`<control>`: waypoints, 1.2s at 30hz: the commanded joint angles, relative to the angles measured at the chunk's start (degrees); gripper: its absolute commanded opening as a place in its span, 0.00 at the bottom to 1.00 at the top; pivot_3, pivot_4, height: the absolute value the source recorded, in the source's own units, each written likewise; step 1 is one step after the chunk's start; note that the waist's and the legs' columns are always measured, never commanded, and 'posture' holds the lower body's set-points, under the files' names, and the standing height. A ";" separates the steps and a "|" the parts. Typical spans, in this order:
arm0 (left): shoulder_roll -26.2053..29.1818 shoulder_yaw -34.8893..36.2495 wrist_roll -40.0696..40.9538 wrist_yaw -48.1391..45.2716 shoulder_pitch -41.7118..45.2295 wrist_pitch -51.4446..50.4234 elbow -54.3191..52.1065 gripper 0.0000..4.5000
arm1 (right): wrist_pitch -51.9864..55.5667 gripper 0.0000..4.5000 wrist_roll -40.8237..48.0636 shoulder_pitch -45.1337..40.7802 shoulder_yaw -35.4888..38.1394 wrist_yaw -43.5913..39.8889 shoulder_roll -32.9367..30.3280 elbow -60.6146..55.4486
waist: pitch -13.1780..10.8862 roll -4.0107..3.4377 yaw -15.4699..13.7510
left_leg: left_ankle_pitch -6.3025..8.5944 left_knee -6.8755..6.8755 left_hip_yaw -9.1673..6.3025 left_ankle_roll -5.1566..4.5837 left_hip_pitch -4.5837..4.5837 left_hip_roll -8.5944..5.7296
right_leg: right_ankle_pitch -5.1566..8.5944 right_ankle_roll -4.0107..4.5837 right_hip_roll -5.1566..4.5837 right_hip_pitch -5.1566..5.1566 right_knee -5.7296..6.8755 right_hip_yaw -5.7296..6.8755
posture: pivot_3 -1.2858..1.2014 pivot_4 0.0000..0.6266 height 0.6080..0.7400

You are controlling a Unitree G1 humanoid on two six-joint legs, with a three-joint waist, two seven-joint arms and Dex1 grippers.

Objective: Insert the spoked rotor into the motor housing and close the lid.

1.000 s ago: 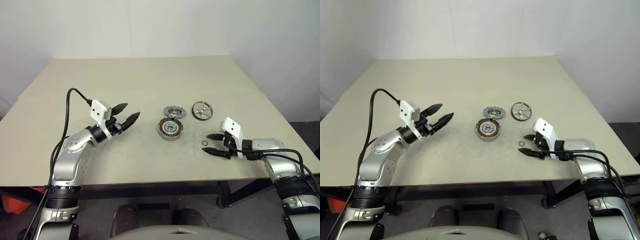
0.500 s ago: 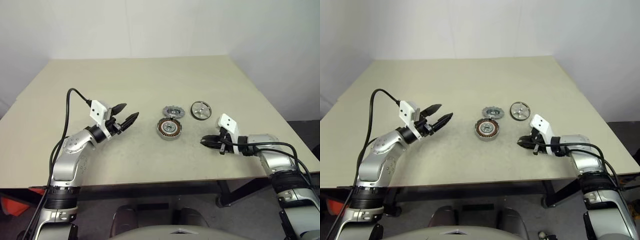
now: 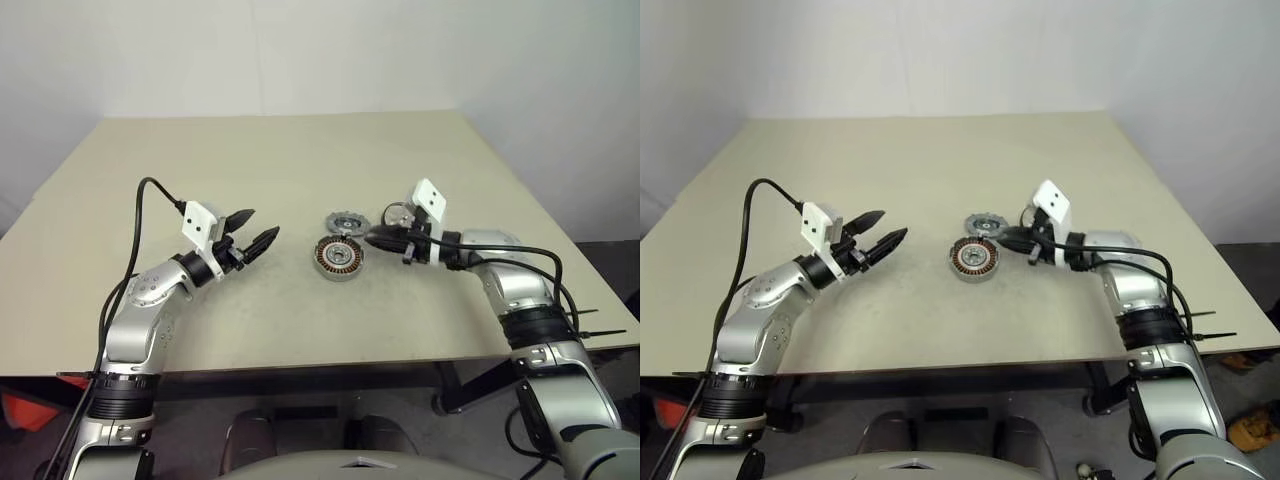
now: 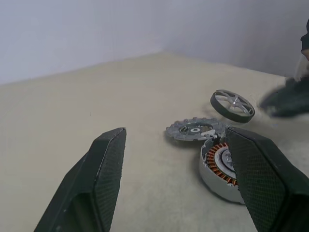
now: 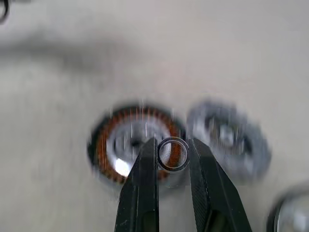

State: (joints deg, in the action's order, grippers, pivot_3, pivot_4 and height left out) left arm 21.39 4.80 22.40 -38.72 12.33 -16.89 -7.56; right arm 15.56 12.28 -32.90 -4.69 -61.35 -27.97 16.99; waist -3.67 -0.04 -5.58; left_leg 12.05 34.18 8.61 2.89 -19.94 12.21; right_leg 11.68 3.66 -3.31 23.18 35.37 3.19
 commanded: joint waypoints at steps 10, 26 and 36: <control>1.18 1.67 0.85 1.33 -0.43 0.66 -2.86 0.77 | -0.80 0.12 -1.65 -2.90 -4.73 0.95 6.05 2.04 | 0.00 0.00 0.18 | 0.01 -0.01 0.00 0.01 -0.04 -0.01 | 0.00 0.00 0.00 0.02 -0.04 0.00 | 0.52 0.00 1.00; 1.82 1.99 0.75 2.03 -1.31 0.60 -4.11 0.77 | -4.63 0.12 -4.94 -3.79 -5.81 2.24 7.80 10.22 | 0.00 0.00 0.22 | 0.00 -0.01 -0.01 0.03 -0.04 0.00 | -0.01 0.02 0.00 0.03 -0.02 0.00 | 0.52 0.00 1.00; 1.91 2.03 0.67 2.12 -0.93 0.30 -3.67 0.77 | -5.47 0.12 -6.30 -3.49 -5.81 2.48 7.44 12.75 | 0.00 0.00 0.21 | 0.00 0.00 -0.01 0.03 -0.04 -0.01 | -0.01 0.02 0.00 0.02 0.00 0.00 | 0.52 0.00 1.00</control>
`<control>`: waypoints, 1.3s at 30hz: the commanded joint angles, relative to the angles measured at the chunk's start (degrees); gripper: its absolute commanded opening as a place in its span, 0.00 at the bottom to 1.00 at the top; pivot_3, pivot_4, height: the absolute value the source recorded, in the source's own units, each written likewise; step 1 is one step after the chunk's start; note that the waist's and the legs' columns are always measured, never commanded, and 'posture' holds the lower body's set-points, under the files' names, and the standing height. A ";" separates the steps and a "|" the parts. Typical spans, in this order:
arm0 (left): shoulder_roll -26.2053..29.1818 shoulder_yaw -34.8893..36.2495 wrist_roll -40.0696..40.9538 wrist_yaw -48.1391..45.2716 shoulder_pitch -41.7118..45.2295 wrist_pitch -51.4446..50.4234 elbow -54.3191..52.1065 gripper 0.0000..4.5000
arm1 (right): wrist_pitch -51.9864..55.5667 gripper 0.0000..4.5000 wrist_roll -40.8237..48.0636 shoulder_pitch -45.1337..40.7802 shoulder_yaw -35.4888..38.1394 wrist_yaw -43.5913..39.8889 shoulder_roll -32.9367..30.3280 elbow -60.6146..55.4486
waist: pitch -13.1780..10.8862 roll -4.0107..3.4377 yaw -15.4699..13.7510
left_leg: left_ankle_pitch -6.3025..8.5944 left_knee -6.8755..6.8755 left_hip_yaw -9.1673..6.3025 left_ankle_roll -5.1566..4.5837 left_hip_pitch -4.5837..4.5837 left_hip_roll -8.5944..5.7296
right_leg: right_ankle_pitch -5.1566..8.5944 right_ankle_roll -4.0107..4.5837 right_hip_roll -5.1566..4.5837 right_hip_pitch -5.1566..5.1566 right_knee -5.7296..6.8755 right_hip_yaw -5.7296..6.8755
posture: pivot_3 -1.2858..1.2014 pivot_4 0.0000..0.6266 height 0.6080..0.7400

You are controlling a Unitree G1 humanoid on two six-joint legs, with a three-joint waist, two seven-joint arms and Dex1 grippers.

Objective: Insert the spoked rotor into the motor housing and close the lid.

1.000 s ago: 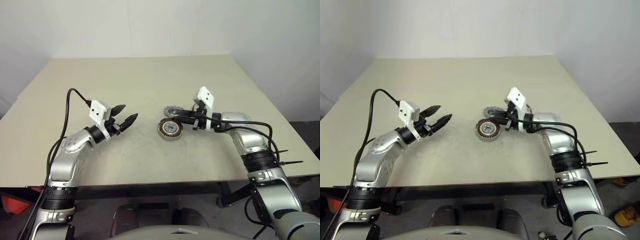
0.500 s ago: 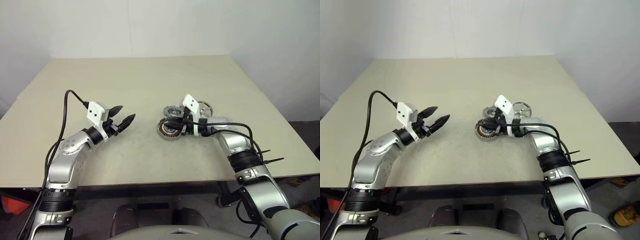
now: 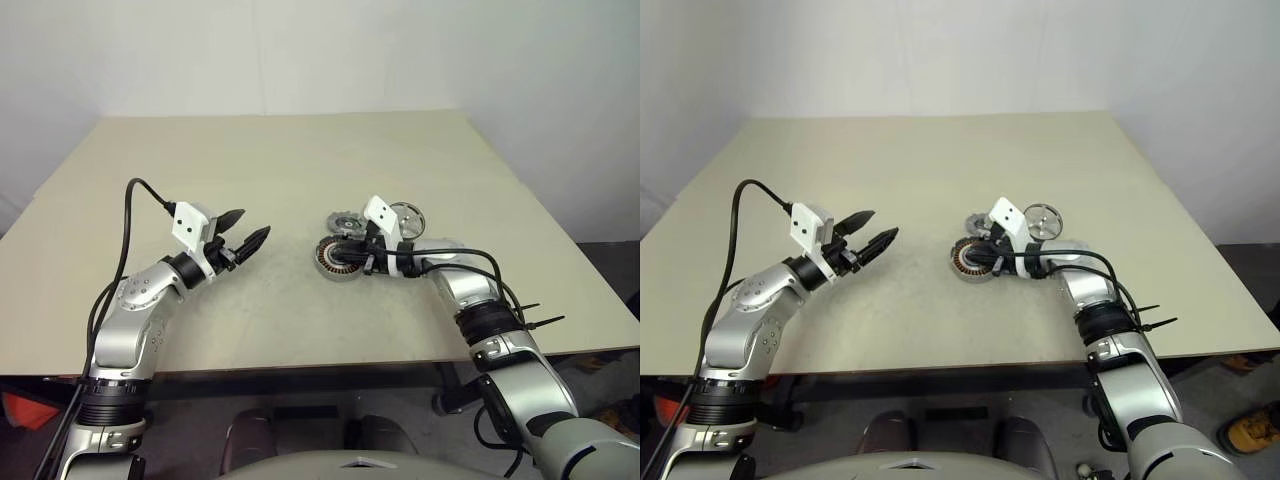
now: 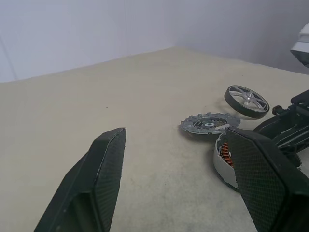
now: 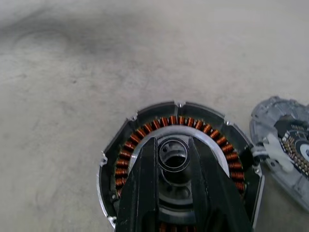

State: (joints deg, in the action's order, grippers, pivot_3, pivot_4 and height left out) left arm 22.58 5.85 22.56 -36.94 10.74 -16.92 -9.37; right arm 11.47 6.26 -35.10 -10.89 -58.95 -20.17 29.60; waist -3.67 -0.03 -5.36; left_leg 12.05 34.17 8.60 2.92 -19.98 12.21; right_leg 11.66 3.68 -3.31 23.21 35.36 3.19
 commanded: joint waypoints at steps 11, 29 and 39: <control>0.64 0.92 0.33 0.66 0.56 0.62 -1.74 0.77 | -1.76 0.12 -0.37 -1.52 0.29 -1.53 -0.91 1.57 | 0.00 0.00 -0.01 | 0.00 0.01 0.00 0.01 0.01 0.00 | 0.00 0.00 0.00 -0.02 0.05 0.00 | 0.52 0.00 1.00; 0.49 0.78 0.03 0.81 0.51 0.75 -1.37 0.77 | -1.94 0.28 1.85 -2.60 2.52 -0.14 1.02 -1.13 | 0.00 0.00 0.03 | 0.00 0.01 0.00 0.01 0.01 0.00 | 0.00 0.00 0.00 -0.01 0.05 0.00 | 0.52 0.00 1.00; 0.61 0.92 -0.03 1.28 0.20 0.68 -1.75 0.77 | -3.32 0.01 0.96 -2.88 1.97 0.00 1.44 -0.02 | 0.00 0.00 0.04 | 0.00 0.01 0.00 0.01 0.01 0.00 | 0.00 0.00 0.00 0.00 0.05 0.00 | 0.52 0.00 1.00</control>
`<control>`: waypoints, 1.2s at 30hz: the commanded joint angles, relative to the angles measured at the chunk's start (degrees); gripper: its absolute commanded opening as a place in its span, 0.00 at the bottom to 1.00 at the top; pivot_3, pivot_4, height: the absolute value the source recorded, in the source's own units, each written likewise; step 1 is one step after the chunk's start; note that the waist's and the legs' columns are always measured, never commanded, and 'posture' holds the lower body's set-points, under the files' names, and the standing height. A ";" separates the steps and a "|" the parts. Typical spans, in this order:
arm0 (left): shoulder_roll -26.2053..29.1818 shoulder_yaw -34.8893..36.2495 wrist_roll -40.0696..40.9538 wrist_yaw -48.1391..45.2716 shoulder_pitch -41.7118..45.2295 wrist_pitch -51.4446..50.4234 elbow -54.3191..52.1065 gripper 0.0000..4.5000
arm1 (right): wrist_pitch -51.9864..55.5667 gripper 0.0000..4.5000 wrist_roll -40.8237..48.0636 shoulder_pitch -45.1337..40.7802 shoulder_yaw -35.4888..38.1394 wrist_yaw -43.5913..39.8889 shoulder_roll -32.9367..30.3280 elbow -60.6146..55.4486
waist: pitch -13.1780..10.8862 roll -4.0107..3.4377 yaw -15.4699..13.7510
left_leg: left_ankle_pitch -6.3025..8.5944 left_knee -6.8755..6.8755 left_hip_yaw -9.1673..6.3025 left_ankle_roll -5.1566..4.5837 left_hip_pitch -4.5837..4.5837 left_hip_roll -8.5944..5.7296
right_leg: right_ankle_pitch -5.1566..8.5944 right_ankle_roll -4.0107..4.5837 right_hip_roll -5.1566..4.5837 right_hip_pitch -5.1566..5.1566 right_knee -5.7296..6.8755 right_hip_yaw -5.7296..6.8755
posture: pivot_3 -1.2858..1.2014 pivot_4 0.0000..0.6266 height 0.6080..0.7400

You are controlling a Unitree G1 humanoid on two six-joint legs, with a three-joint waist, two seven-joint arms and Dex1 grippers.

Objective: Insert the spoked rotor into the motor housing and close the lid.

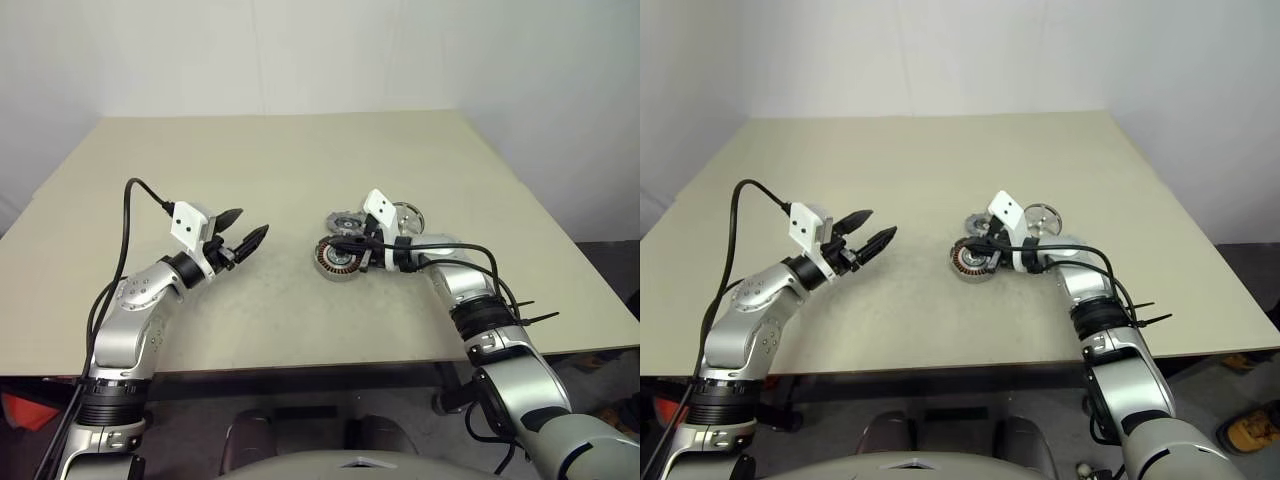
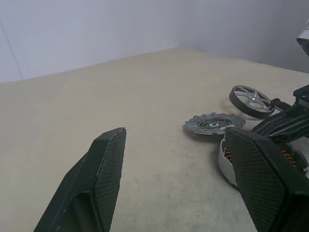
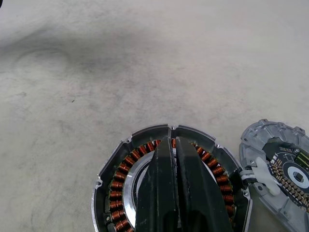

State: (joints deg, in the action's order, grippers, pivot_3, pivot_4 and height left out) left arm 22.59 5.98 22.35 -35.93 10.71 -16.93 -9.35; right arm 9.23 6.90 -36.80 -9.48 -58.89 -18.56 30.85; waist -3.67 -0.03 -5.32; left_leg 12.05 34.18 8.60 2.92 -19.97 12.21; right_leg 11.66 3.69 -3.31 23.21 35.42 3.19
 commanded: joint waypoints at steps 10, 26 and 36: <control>0.58 0.66 0.08 0.29 0.63 0.73 -1.52 0.77 | -2.85 0.01 -3.51 -0.71 -1.26 3.66 1.39 6.92 | 0.01 0.00 0.03 | 0.00 0.00 0.01 0.01 0.00 0.00 | 0.00 0.00 0.00 0.00 0.01 0.00 | 0.52 0.00 1.00; -0.03 0.23 -0.04 0.59 0.03 0.88 -1.68 0.77 | -1.49 0.01 0.88 -5.50 5.47 6.40 1.02 3.63 | 0.01 0.00 0.04 | -0.01 0.00 0.01 0.02 0.01 0.00 | 0.00 0.01 0.00 0.04 0.03 0.00 | 0.52 0.00 1.00; 0.15 0.50 3.54 -0.35 -0.24 -3.60 -2.94 0.77 | 2.52 0.01 -0.26 -9.83 10.58 12.72 -5.88 12.39 | 0.01 0.00 -0.13 | -0.03 0.01 -0.01 0.06 0.03 -0.09 | -0.01 0.02 -0.04 0.05 0.01 -0.01 | 0.52 0.00 1.00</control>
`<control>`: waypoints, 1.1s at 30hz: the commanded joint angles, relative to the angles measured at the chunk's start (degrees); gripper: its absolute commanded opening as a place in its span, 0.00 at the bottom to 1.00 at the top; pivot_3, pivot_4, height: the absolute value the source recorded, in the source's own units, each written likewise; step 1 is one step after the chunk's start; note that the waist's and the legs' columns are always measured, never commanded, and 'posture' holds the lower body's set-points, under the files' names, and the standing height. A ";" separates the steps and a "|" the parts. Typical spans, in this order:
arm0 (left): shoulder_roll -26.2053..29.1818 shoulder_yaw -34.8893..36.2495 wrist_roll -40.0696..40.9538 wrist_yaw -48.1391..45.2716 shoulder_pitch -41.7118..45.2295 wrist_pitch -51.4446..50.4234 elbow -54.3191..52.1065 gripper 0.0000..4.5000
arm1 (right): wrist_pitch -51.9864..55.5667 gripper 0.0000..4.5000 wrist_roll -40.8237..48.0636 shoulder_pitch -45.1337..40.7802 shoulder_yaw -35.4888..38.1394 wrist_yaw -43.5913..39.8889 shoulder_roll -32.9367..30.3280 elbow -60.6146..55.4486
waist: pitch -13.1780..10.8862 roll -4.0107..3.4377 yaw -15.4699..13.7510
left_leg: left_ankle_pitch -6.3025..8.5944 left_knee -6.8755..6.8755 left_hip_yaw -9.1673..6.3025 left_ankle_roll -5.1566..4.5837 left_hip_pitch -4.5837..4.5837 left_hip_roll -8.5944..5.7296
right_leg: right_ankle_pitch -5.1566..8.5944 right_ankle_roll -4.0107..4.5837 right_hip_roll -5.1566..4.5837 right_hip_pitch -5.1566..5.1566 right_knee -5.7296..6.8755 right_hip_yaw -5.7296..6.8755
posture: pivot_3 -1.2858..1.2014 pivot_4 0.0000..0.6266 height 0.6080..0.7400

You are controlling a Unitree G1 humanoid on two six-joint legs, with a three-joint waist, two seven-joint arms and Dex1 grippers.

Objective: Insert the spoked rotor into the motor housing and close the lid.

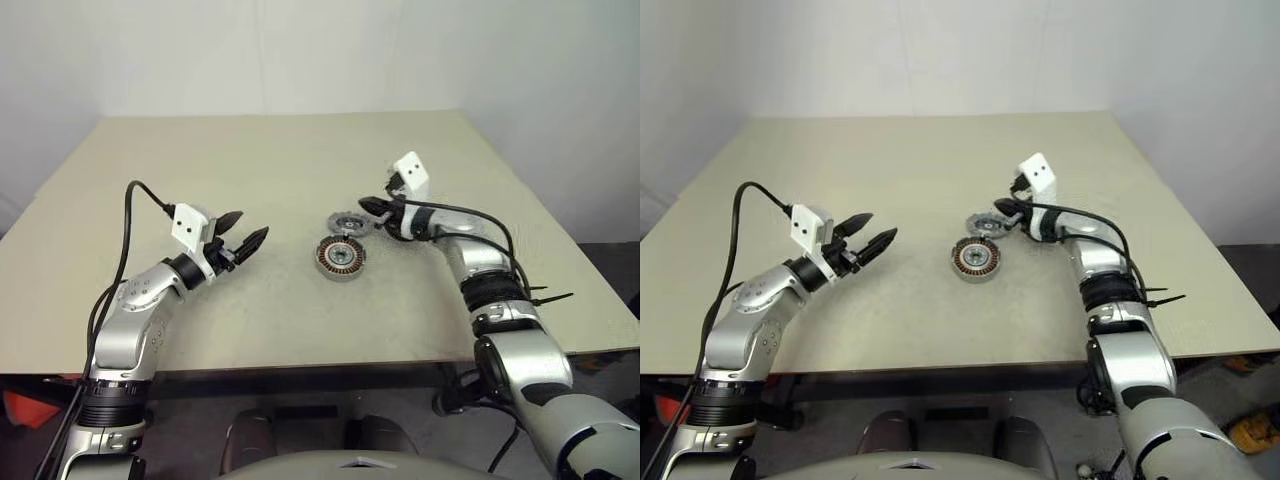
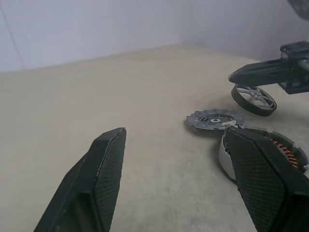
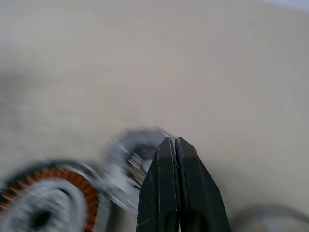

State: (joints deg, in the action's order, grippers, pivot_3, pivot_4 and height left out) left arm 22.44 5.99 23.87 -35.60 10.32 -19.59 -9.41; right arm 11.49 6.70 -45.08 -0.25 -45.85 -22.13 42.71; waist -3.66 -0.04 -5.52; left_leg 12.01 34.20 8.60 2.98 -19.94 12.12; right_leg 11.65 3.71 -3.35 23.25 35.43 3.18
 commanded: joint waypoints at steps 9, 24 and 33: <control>-0.35 -1.01 1.63 -1.05 0.36 -0.91 -2.39 0.77 | 2.90 0.28 1.38 -5.91 7.33 8.67 -7.15 8.47 | -0.01 -0.02 0.30 | 0.01 -0.01 0.04 -0.01 -0.07 0.04 | 0.01 0.01 0.03 0.04 0.05 -0.01 | 0.52 0.00 1.00; -0.51 -1.75 1.28 -0.87 -1.49 -0.35 -3.39 0.77 | 13.78 0.28 6.30 -8.36 15.58 10.64 -8.39 19.97 | -0.03 -0.09 0.06 | 0.02 0.01 0.07 -0.04 -0.11 0.05 | 0.00 0.02 0.03 0.08 0.06 -0.01 | 0.52 0.00 1.00; -0.26 -1.61 0.81 -0.98 -1.95 0.03 -3.15 0.77 | 16.01 0.28 7.71 -8.67 17.27 10.26 -7.36 21.37 | -0.02 -0.11 0.01 | 0.02 0.03 0.07 -0.04 -0.12 0.06 | 0.00 0.03 0.03 0.08 0.08 -0.01 | 0.52 0.00 1.00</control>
State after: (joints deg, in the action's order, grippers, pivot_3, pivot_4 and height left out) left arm 21.82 4.18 24.63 -36.52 8.13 -20.52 -10.29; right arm 27.19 12.94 -51.81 15.62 -35.23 -29.43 64.74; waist -3.69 -0.14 -5.51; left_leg 12.04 34.22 8.67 2.93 -20.06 12.18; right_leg 11.65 3.73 -3.31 23.34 35.51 3.18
